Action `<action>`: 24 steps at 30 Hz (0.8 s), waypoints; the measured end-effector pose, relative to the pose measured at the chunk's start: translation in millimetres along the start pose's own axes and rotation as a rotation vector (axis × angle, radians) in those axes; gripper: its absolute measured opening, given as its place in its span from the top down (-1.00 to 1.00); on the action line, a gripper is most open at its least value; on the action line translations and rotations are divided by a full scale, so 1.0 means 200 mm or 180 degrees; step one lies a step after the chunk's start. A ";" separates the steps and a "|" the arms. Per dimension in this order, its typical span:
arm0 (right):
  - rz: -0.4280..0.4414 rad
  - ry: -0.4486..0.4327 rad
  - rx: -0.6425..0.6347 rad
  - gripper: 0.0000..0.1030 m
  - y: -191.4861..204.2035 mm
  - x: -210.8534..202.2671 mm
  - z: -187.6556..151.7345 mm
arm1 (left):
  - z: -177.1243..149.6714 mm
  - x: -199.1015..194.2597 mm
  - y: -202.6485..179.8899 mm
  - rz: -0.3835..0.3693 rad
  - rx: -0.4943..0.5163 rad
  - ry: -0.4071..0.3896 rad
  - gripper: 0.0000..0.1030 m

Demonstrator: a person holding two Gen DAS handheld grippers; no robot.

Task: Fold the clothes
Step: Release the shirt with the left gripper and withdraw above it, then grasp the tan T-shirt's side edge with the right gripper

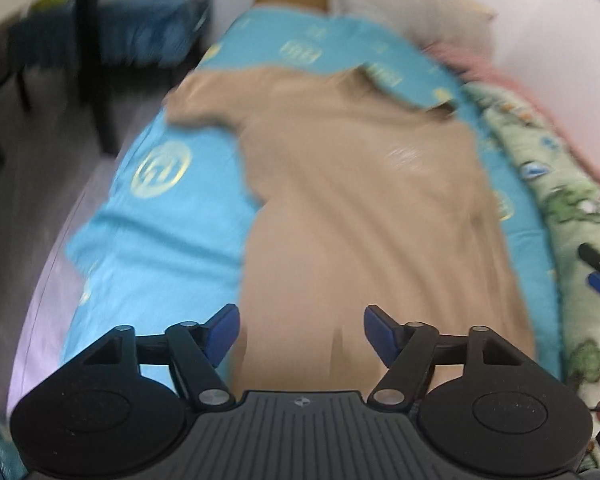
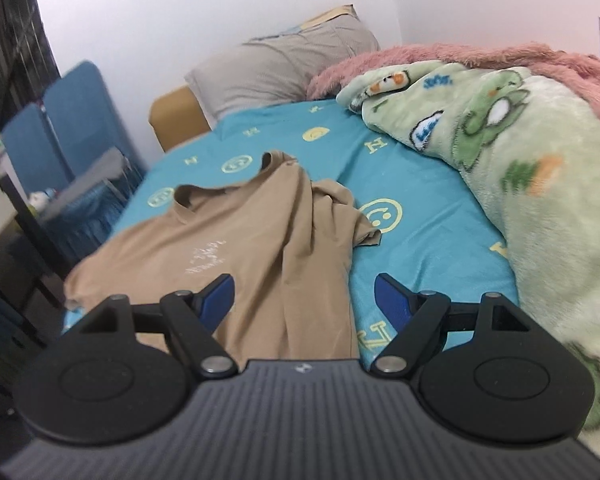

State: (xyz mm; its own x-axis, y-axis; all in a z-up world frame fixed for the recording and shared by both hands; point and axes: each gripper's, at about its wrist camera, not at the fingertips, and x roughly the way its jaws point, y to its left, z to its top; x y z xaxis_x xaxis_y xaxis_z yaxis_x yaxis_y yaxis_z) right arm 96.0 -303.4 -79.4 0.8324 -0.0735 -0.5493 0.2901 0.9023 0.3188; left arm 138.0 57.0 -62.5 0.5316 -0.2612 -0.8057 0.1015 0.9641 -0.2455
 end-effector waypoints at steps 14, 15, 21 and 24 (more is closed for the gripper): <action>0.0749 0.0360 0.2050 -0.57 -0.40 0.42 0.05 | 0.01 0.08 -0.45 -0.0281 0.0189 -0.0827 -0.96; 0.0783 0.0432 0.2191 -0.57 -0.43 0.50 0.04 | 0.01 0.11 -0.42 -0.0288 0.0131 -0.0800 -0.96; 0.0903 0.0488 0.2799 -0.57 -0.54 0.95 -0.06 | 0.03 0.30 -0.28 -0.0334 -0.0220 -0.0633 -0.96; 0.0873 0.0320 0.2842 -0.52 -0.54 1.11 -0.07 | 0.06 0.36 -0.26 -0.0322 -0.0226 -0.0632 -0.96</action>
